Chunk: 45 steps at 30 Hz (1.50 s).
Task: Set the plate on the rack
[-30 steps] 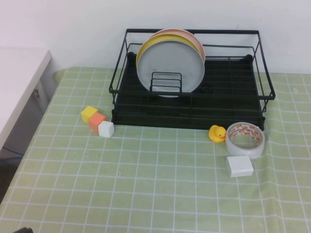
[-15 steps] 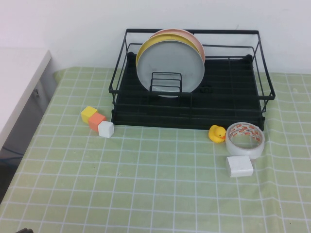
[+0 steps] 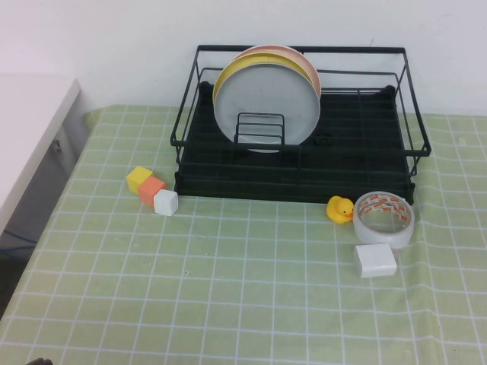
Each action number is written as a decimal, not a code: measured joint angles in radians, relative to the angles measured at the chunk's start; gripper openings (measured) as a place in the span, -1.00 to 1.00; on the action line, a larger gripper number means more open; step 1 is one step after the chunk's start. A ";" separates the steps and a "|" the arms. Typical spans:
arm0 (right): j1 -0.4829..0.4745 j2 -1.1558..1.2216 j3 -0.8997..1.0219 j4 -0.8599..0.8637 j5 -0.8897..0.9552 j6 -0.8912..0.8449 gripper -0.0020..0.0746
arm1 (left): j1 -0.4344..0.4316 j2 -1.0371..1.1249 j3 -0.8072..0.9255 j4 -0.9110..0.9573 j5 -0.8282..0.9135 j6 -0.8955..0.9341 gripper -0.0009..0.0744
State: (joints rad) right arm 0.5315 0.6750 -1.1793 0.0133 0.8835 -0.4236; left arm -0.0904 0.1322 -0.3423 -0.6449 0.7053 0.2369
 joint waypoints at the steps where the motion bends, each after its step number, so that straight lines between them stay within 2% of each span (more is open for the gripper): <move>1: 0.000 -0.041 0.083 -0.026 -0.090 0.004 -0.93 | 0.000 0.000 0.000 0.000 0.000 0.000 -0.98; 5: 0.000 -0.195 0.383 -0.135 -0.362 0.100 -0.93 | 0.000 0.000 0.000 0.000 0.000 0.000 -0.98; 9: 0.000 -0.340 0.590 -0.189 -0.471 0.224 -0.93 | 0.000 0.000 0.000 0.000 0.000 0.000 -0.98; 13: -0.026 -0.470 0.778 -0.191 -0.500 0.340 -0.93 | 0.000 0.000 0.000 0.000 0.001 0.000 -0.98; 16: -0.137 -0.551 0.899 -0.180 -0.502 0.369 -0.93 | 0.000 0.000 0.000 0.000 0.001 0.000 -0.98; 21: -0.402 -0.657 1.026 -0.092 -0.505 0.365 -0.93 | 0.000 0.000 0.000 0.000 0.001 0.000 -0.98; 25: -0.609 -0.686 1.097 0.009 -0.514 0.286 -0.94 | 0.000 0.000 0.000 0.000 0.001 -0.002 -0.98; 29: -0.718 -0.686 1.148 0.032 -0.525 0.222 -0.94 | 0.000 0.000 0.000 0.002 0.001 -0.002 -0.98; 34: -0.742 -0.686 1.198 0.027 -0.544 0.217 -0.95 | 0.000 0.000 0.000 0.003 0.001 -0.002 -0.98; 39: -0.734 -0.686 1.200 -0.084 -0.554 0.372 -0.95 | 0.000 0.000 0.001 0.003 0.001 -0.002 -0.98; 45: -0.673 -0.686 1.200 -0.147 -0.549 0.507 -0.95 | 0.000 0.000 0.001 0.003 0.001 -0.002 -0.98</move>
State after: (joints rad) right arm -0.1413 -0.0115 0.0210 -0.1335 0.3348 0.0837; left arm -0.0904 0.1322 -0.3409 -0.6417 0.7060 0.2350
